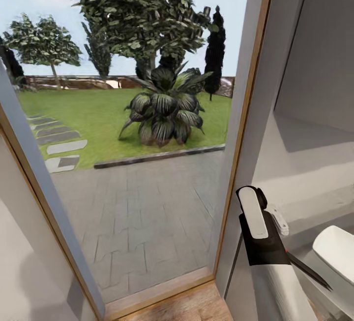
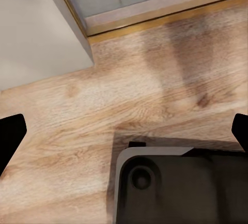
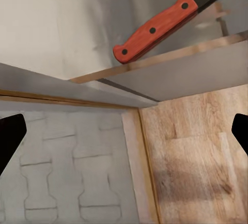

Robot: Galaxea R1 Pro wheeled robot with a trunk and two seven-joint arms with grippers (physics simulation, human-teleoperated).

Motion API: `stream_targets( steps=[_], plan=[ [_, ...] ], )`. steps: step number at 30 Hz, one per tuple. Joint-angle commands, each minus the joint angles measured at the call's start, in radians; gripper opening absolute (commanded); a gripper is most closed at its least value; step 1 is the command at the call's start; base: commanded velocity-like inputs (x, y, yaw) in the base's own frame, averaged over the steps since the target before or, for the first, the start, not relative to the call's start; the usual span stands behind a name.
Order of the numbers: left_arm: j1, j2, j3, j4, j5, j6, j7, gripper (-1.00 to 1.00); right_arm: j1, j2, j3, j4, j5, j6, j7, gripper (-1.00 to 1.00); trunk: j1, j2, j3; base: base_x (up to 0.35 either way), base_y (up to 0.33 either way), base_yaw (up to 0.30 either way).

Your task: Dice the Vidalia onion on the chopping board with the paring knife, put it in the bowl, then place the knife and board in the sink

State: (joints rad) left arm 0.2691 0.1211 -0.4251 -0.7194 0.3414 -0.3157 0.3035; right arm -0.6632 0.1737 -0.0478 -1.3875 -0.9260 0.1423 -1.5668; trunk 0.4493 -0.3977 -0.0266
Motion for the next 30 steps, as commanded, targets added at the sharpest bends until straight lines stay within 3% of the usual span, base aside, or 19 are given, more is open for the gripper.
stream_targets(
  steps=[1, 17, 24, 30],
  plan=[
    [-0.001, 0.001, -0.008, -0.002, 0.009, -0.003, 0.008, 1.00, -0.001, 0.001, -0.002, -0.001, -0.004, 0.011, -0.004, 1.00, 0.001, -0.002, -0.002, 0.000, 0.000, 0.000],
    [-0.001, 0.002, -0.008, -0.002, 0.010, -0.003, 0.008, 1.00, 0.002, 0.001, -0.011, 0.003, -0.001, 0.017, -0.004, 1.00, 0.001, -0.002, -0.002, 0.000, 0.000, 0.000],
    [-0.001, 0.001, -0.008, -0.002, 0.010, -0.003, 0.008, 1.00, 0.003, 0.001, -0.013, 0.047, -0.001, 0.017, -0.004, 1.00, 0.001, -0.002, -0.002, 0.000, 0.000, 0.000],
    [-0.001, 0.001, -0.008, 0.000, 0.010, -0.003, 0.008, 1.00, 0.004, -0.019, -0.083, 0.119, -0.001, 0.018, -0.004, 1.00, 0.001, -0.002, -0.002, 0.000, 0.000, 0.000]
  ],
)
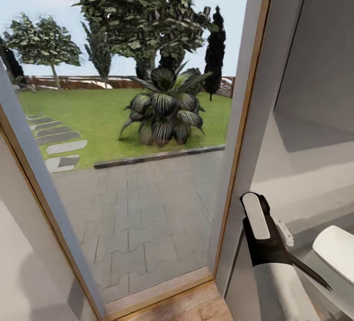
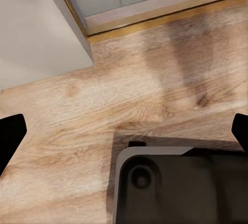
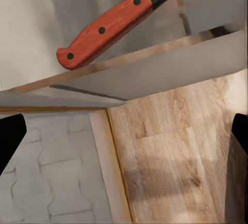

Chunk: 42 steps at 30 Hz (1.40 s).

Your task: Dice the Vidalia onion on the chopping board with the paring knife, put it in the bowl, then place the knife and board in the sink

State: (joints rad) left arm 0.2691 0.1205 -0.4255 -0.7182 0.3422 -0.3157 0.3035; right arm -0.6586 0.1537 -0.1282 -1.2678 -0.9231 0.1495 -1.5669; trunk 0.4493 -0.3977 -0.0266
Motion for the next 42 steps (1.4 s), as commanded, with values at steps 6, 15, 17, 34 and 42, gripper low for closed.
stream_targets(
  steps=[6, 15, 17, 34, 42],
  plan=[
    [-0.001, 0.002, -0.007, -0.001, 0.009, -0.003, 0.008, 1.00, -0.001, -0.011, -0.017, 0.009, -0.003, 0.011, -0.004, 1.00, 0.001, -0.002, -0.002, 0.000, 0.000, 0.000],
    [-0.001, 0.002, -0.007, -0.001, 0.009, -0.003, 0.008, 1.00, -0.001, -0.022, -0.020, 0.013, -0.003, 0.012, -0.004, 1.00, 0.001, -0.002, -0.002, 0.000, 0.000, 0.000],
    [-0.001, 0.002, -0.008, -0.001, 0.009, -0.003, 0.009, 1.00, -0.001, -0.034, -0.020, 0.013, -0.003, 0.011, -0.004, 1.00, 0.001, -0.002, -0.002, 0.000, 0.000, 0.000],
    [-0.001, 0.001, -0.007, 0.006, 0.009, -0.003, 0.009, 1.00, -0.001, -0.120, -0.025, 0.013, -0.003, 0.012, -0.004, 1.00, 0.001, -0.002, -0.002, 0.000, 0.000, 0.000],
    [-0.001, 0.001, -0.007, 0.006, 0.008, -0.003, 0.009, 1.00, -0.001, -0.121, -0.025, 0.030, -0.006, 0.012, -0.004, 1.00, 0.001, -0.002, -0.002, 0.000, 0.000, 0.000]
  ],
)
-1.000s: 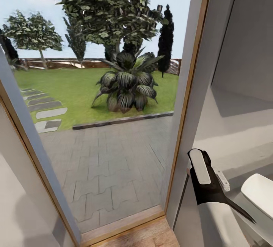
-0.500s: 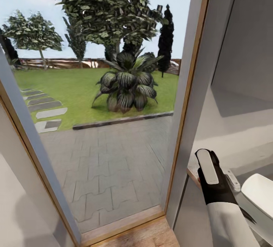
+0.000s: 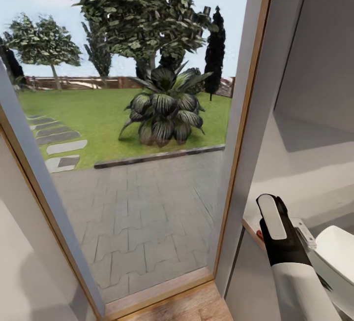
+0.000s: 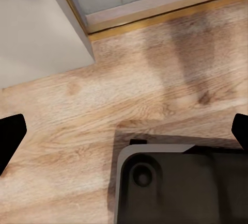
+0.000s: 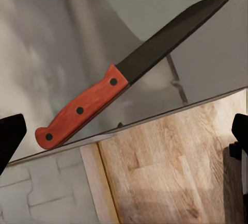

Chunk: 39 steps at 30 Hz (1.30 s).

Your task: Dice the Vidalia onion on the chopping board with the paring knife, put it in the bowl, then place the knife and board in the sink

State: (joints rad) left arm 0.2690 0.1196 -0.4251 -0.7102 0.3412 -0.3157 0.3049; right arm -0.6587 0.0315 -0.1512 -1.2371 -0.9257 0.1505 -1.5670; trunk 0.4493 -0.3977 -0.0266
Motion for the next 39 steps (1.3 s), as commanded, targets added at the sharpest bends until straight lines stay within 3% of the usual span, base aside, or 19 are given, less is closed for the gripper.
stream_targets(
  steps=[1, 27, 39],
  plan=[
    [-0.001, 0.002, -0.008, -0.002, 0.009, -0.003, 0.008, 1.00, -0.001, 0.001, -0.002, 0.002, -0.004, 0.011, -0.004, 1.00, 0.001, -0.002, -0.002, -0.017, 0.000, 0.000],
    [-0.002, 0.002, -0.008, -0.002, 0.009, -0.003, 0.007, 1.00, -0.001, 0.007, -0.004, 0.012, -0.008, 0.012, -0.004, 1.00, 0.001, -0.002, -0.003, 0.035, 0.000, 0.000],
    [-0.002, 0.002, -0.008, -0.002, 0.009, -0.003, 0.007, 1.00, -0.001, 0.007, -0.004, 0.013, -0.008, 0.012, -0.004, 1.00, 0.001, -0.002, -0.016, 0.000, 0.000, 0.000]
  ],
)
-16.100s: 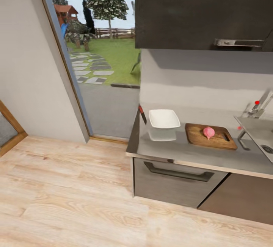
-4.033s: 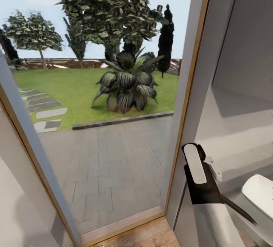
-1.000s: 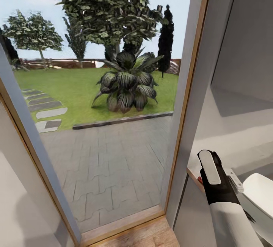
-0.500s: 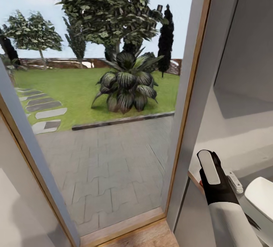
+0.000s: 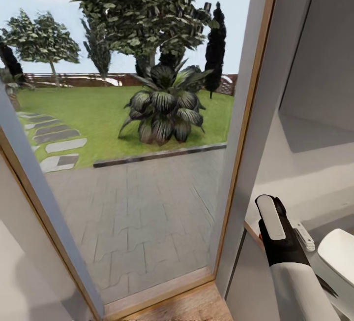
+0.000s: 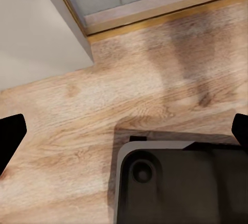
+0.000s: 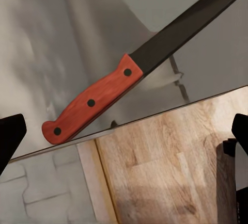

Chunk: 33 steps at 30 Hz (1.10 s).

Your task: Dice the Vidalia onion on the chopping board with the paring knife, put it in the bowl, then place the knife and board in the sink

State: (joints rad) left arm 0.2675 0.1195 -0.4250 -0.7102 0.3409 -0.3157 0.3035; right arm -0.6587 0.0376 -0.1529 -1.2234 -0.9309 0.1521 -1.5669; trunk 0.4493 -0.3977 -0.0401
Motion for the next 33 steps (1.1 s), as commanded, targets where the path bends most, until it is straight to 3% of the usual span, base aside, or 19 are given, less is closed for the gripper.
stream_targets(
  steps=[1, 33],
  plan=[
    [-0.001, 0.002, -0.008, -0.002, 0.009, -0.003, 0.008, 1.00, -0.001, 0.001, -0.002, -0.001, -0.003, 0.011, -0.004, 1.00, 0.001, -0.002, -0.004, 0.000, 0.000, 0.000],
    [0.000, 0.002, -0.009, -0.002, 0.009, -0.003, 0.008, 1.00, -0.001, 0.002, -0.002, 0.003, -0.003, 0.009, -0.004, 1.00, 0.001, -0.002, -0.051, 0.009, 0.000, 0.000]
  ],
)
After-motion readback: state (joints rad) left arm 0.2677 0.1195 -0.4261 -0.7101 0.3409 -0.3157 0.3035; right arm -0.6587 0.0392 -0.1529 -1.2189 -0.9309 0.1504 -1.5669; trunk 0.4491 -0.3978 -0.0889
